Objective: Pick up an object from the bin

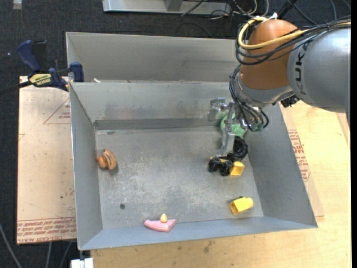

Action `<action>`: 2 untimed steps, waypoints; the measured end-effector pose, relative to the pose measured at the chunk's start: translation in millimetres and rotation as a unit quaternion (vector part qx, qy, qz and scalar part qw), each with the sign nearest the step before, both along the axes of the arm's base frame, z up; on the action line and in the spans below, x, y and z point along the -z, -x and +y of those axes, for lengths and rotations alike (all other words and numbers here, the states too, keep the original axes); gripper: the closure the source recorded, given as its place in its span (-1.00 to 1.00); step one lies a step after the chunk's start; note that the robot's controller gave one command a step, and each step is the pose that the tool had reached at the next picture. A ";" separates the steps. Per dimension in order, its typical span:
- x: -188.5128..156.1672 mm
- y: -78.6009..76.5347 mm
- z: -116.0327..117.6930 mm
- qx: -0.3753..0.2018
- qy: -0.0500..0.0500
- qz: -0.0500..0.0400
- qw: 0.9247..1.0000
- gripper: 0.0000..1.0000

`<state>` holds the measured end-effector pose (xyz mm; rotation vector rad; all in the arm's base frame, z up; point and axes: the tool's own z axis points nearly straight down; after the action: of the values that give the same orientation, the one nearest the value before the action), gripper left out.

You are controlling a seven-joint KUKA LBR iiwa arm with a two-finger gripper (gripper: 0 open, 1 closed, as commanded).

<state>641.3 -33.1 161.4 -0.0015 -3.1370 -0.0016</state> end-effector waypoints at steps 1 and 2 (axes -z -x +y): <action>-5.2 -1.2 0.1 0.000 0.000 -0.003 1.000 -1.00; 46.3 12.1 -35.2 -0.116 0.000 -0.007 0.993 -1.00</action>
Offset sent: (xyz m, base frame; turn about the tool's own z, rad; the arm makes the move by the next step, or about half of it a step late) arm -0.0267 -0.0677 -0.0914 -0.3978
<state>629.2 -68.3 115.0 0.3634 -3.1305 -0.0004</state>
